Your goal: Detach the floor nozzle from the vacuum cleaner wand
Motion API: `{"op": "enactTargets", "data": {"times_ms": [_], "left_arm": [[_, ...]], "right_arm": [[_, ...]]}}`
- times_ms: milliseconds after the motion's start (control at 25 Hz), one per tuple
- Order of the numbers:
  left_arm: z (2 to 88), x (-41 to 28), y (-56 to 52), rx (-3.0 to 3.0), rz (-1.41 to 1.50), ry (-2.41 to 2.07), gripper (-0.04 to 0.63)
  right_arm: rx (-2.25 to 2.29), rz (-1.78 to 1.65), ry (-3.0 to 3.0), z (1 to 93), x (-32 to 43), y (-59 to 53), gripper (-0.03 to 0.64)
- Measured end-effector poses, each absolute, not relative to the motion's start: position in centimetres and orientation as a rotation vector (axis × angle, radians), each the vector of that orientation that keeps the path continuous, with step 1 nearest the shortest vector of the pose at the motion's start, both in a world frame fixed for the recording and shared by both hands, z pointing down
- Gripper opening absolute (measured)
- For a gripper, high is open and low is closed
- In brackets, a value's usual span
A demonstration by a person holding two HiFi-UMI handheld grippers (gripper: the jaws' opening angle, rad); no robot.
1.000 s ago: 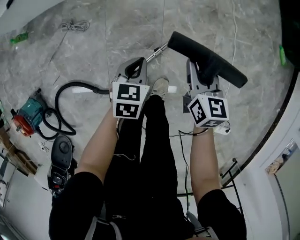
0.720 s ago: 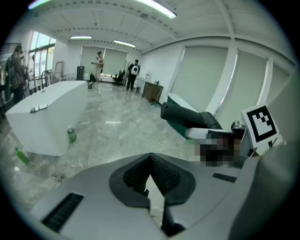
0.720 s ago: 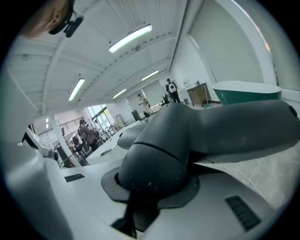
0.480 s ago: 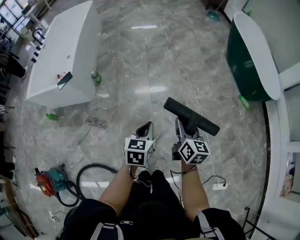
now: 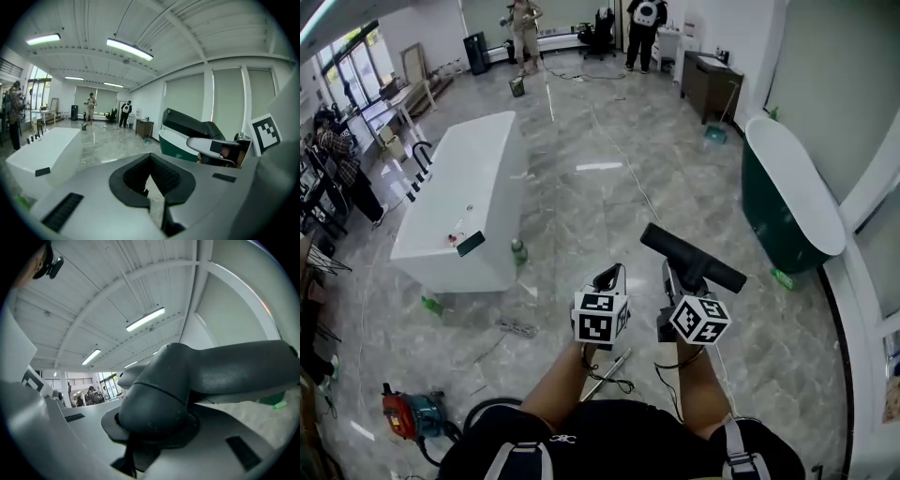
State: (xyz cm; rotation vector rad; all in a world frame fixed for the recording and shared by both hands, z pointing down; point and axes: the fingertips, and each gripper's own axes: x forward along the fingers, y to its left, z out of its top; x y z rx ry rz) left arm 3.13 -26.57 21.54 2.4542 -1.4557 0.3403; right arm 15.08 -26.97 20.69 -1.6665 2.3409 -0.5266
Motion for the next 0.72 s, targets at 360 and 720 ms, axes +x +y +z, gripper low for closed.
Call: {"op": "enactTargets", "data": {"times_ms": [360, 720], "left_arm": [[15.9, 5.0, -24.7, 2.612, 0.321, -1.479, 0.005], [15.5, 3.8, -24.3, 2.584, 0.3, -1.51, 0.005]], "right_arm": [[-1.589, -0.376, 2.366, 15.0, 14.7, -25.5, 0.112], [-1.554, -0.368, 2.384, 13.9, 13.5, -24.8, 0.112]]}}
